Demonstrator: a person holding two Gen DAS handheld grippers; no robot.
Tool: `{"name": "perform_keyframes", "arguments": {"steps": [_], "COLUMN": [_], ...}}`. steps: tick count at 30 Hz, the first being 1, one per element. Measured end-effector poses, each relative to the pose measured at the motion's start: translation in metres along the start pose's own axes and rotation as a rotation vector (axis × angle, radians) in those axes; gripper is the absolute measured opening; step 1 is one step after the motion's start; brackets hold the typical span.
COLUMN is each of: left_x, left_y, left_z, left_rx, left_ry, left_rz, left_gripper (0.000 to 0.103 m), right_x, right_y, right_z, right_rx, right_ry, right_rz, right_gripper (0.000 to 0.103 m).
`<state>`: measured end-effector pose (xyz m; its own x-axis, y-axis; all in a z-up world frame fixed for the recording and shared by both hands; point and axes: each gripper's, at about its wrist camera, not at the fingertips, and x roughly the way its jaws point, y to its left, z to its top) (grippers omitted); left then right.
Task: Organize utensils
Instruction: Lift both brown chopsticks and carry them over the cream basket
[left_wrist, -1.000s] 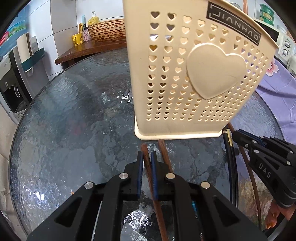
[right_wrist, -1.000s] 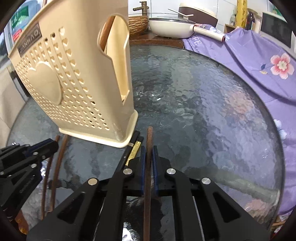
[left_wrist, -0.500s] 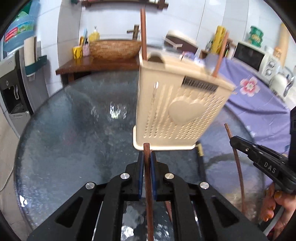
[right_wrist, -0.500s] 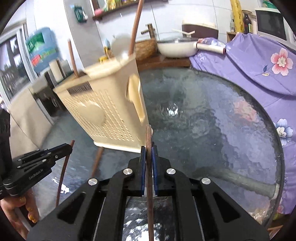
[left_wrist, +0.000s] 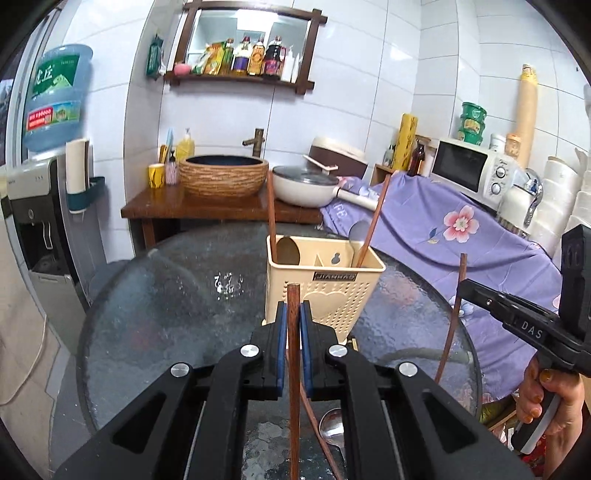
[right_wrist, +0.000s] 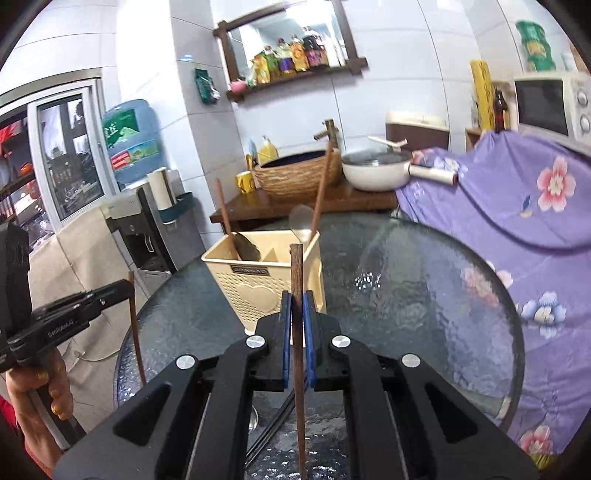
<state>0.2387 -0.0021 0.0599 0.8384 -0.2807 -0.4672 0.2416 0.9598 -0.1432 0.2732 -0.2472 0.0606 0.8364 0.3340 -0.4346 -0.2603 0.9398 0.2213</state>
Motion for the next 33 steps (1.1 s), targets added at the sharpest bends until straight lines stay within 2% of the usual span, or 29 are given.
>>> {"name": "perform_keyframes", "arguments": {"steps": [10,23,27,33], "left_x": [-0.022,-0.028,-0.027,-0.023], "left_y": [-0.007,-0.018,-0.022,-0.028], "left_z": [0.006,0.026,0.034,0.056], "left_rx": [0.009,0.061,0.071,0.083], "left_ry": [-0.042,-0.102,-0.11,-0.094], "left_rz": [-0.012,0.008,-0.003,-0.061], "left_gripper": [0.007,0.007,0.007,0.007], "right_x": [-0.023,-0.015,-0.01,-0.005], "right_y": [0.015,0.021,0.018,0.021], "right_z": [0.006,0.022,0.028,0.045], "right_rx": [-0.046,-0.072,-0.053,-0.051], "right_ry": [-0.041,-0.035,-0.018,-0.001], "right_rz": [0.004,0.017,0.04,0.072], "right_gripper": [0.007,0.007,0.007,0.007]}}
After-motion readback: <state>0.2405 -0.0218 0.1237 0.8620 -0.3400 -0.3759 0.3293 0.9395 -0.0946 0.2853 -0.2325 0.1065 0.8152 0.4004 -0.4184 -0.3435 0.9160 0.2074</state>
